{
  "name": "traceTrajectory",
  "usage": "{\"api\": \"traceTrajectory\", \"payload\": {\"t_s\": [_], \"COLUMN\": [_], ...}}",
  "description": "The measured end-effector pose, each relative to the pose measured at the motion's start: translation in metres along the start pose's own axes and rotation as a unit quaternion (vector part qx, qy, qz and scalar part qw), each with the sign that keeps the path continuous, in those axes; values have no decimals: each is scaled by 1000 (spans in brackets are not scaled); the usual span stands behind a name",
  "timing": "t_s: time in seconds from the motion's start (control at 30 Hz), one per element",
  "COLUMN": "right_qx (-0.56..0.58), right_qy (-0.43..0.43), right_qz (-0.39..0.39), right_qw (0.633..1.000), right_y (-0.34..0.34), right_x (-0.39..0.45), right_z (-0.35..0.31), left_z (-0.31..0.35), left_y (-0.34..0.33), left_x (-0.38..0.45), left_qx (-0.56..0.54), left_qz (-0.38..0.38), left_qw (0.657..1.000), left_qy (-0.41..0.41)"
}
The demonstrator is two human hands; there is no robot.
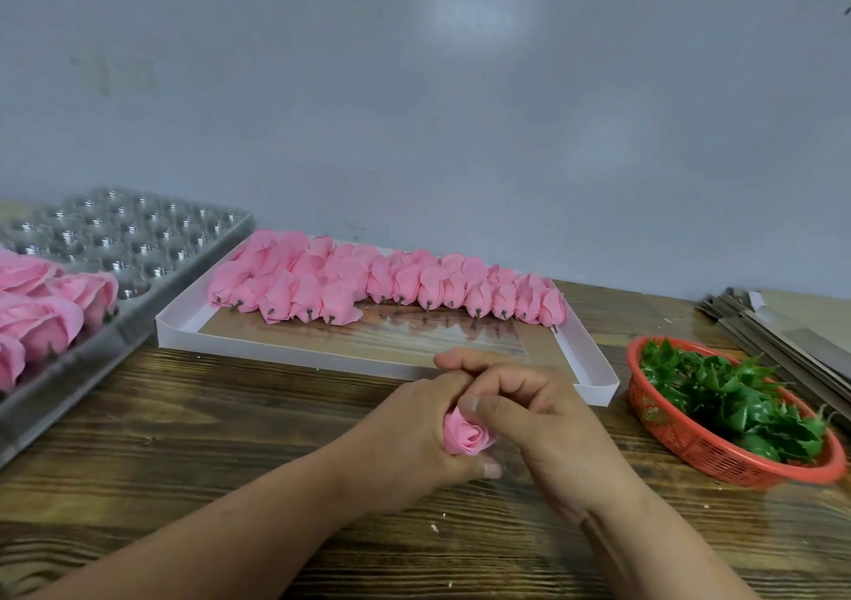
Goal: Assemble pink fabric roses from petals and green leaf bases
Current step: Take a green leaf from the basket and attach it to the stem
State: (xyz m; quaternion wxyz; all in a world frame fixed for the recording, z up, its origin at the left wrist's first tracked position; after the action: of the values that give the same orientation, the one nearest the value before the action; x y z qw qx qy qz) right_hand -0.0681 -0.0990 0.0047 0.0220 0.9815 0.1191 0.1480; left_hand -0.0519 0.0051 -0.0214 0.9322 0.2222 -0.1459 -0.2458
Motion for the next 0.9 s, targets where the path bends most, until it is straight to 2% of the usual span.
{"api": "traceTrajectory", "payload": {"t_s": [0.3,0.47,0.57,0.67,0.73,0.83,0.9], "right_qx": [-12,-15,17,-64,-150,-287,-340], "right_qy": [7,-1,-9,75,136,212,263], "right_qz": [-69,-63,-14,58,59,47,50], "right_qw": [998,998,1000,994,978,933,902], "right_y": [-3,-6,-4,1,-2,-7,-11], "right_x": [-2,-2,-1,-2,-4,-8,-9], "right_z": [-5,-5,-2,-9,-13,-14,-18], "left_z": [5,3,1,-3,-3,-1,-1], "left_y": [-4,-3,-1,10,14,14,12], "left_x": [-1,0,1,3,4,3,3], "left_qx": [-16,-17,-23,-59,-74,-101,-118], "left_qz": [-44,-31,-12,36,51,62,56], "left_qw": [999,999,1000,997,995,992,990], "left_qy": [-6,-10,1,23,37,43,53]}}
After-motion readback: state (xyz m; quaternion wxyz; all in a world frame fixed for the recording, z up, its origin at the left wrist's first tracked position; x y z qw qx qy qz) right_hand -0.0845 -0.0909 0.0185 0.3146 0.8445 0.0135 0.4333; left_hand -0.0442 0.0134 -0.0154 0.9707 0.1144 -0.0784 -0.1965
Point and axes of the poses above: each hand's wrist, its own x-axis towards the middle knuckle, its own y-axis out of the back of the hand, z = x × y, the point moved 5 cm from there along x, towards the middle knuckle, and after that the axes turned 8 degrees about y, right-handed, at the moved point
